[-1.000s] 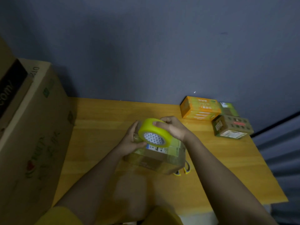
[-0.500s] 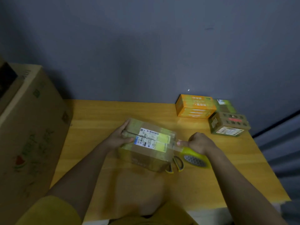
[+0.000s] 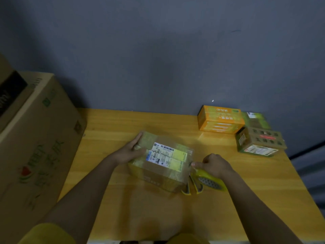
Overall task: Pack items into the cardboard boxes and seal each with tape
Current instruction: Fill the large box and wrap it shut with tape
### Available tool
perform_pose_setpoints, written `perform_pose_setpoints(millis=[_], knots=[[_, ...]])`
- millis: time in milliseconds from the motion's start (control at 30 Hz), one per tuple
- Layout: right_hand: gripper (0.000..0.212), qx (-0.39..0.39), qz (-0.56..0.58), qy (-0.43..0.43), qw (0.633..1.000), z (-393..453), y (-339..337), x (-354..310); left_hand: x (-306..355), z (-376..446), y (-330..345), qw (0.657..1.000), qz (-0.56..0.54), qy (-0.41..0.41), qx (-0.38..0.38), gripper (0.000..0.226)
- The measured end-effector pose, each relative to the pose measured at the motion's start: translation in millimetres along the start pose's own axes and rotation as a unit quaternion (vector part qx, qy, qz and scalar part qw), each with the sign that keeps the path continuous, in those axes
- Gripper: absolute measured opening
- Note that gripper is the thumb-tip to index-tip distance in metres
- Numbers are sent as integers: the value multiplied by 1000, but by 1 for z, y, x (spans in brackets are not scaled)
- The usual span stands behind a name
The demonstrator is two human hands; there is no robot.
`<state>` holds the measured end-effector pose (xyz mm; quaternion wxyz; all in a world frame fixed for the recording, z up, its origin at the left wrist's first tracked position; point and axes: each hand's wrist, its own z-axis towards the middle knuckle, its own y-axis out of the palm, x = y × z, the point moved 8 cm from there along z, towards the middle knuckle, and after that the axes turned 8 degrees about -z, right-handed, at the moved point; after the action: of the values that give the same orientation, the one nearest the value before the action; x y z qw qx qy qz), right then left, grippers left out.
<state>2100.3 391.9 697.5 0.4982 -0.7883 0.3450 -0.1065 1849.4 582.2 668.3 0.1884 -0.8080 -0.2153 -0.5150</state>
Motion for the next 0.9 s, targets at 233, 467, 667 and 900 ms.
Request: perform_pose_setpoints(millis=[233,467,667,900], knots=[[73,18,74,-29,997,14,20,6,8,2,-8,908,273,-31,317,52],[46,29,123,-51,991,15,32,7,14,11,9,818,486,-117,285,58],[49,23,146,-47,988,17,37,9,23,20,110,859,463,-12,216,63],[51,23,169,-11,985,12,41,20,32,18,176,808,580,79,-65,112]])
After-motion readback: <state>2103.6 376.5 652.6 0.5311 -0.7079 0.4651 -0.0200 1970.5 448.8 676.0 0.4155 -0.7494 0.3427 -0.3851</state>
